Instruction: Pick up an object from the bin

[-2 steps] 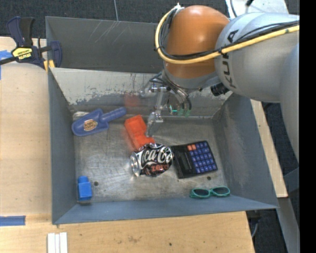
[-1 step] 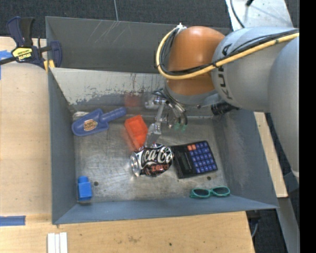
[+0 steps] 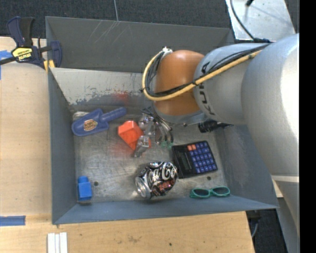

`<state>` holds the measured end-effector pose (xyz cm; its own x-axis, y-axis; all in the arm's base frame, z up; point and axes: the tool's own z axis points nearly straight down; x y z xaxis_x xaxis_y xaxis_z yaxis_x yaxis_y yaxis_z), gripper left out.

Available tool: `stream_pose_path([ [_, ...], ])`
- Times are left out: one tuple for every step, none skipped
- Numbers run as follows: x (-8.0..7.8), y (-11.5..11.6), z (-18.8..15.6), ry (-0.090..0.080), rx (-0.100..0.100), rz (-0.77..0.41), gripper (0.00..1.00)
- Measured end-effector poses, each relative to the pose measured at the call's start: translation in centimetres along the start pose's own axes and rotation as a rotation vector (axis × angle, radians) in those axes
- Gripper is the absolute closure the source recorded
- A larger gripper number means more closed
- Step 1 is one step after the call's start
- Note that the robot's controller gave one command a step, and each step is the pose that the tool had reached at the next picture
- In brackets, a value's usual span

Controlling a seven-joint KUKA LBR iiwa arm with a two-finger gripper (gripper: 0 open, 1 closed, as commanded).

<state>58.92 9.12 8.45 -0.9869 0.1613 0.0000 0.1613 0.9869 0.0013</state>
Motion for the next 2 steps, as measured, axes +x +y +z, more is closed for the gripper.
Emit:
stream_pose_path([
  [0.0,0.0,0.0,0.0,0.0,0.001,1.0],
  [-0.8,1.2,-12.4,-0.003,0.001,-0.069,1.0],
])
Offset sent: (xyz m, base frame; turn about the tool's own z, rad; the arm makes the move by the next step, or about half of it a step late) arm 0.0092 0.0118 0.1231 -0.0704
